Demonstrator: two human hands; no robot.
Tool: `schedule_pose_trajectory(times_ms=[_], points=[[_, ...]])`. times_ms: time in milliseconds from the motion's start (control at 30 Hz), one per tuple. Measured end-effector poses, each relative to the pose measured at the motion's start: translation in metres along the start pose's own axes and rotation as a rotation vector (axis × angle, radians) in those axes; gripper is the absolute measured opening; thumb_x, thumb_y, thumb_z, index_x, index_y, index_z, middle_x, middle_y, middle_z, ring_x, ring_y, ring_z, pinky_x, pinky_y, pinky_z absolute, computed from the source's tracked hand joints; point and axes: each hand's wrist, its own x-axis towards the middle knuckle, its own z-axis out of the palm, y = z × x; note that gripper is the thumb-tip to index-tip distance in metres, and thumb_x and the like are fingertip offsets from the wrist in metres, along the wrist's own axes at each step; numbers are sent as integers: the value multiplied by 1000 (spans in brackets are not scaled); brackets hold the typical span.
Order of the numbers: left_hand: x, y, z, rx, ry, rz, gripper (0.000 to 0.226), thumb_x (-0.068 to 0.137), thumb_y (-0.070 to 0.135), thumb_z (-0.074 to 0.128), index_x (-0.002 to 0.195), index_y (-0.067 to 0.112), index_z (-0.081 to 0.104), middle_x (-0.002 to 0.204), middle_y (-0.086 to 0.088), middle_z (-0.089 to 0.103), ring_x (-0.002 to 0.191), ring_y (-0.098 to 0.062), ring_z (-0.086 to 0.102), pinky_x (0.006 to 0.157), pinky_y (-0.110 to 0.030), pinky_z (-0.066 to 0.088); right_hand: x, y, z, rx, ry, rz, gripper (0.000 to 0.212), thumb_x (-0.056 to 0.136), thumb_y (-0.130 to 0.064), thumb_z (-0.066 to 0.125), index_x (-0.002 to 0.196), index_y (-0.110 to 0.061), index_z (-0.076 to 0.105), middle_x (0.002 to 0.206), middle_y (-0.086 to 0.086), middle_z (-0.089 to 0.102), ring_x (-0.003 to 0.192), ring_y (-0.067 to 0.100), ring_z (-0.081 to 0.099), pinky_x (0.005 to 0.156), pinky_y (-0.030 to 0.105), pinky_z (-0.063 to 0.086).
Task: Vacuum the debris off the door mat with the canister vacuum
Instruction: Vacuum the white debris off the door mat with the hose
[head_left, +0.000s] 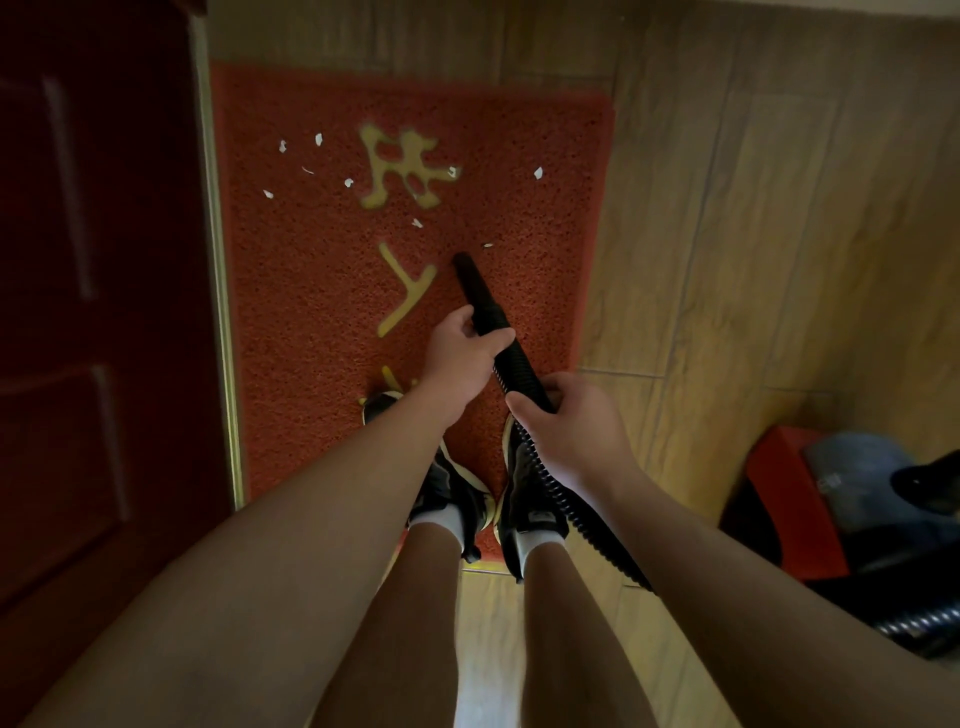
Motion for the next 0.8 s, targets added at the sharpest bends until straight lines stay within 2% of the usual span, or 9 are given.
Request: schedule_pose_trajectory(times_ms=[133,233,267,433,533,633,800], points=[[1,3,8,3,-9,8,52,93,12,73,141,14,55,119,-2,68,113,-25,67,102,-48,55,1,3,-5,13,10,6,20,91,-43,67,91,-23,67,72,-3,70,63,17,68,58,40,57],[2,5,11,48,-35,29,23,94,12,72,109,28,65,115,-2,71,110,-24,68,102,-50,55,1,3,-9,5,14,3,20,91,-43,67,91,-22,66,71,-2,69,61,18,67,53,35,52],[2,6,12,52,-45,35,22,94,12,71,102,31,63,114,-2,71,109,-24,68,102,-50,54,2,4,-10,11,15,5,20,92,-43,67,91,-23,66,71,-2,69,61,17,67,52,34,52],[4,10,20,57,-65,44,25,95,10,69,118,18,63,118,-7,70,111,-26,67,103,-50,53,3,8,-15,45,16,11,20,92,-44,66,93,-23,67,72,-2,70,61,17,68,52,34,53],[3,12,22,74,-76,46,22,95,12,69,115,20,65,115,-6,71,108,-25,68,102,-51,54,4,9,-18,35,27,3,21,92,-45,66,94,-24,66,75,-2,70,63,17,68,55,38,55],[3,15,25,70,-77,35,33,95,13,70,128,14,64,120,-6,71,110,-24,68,102,-49,55,5,10,-21,31,27,3,21,91,-47,65,95,-26,66,76,-3,71,64,17,69,58,42,59],[3,20,31,84,-80,66,25,95,12,69,119,16,66,116,-4,73,109,-23,69,103,-50,54,8,11,-28,40,46,5,22,91,-46,66,94,-25,67,76,-3,71,65,16,68,62,45,59]])
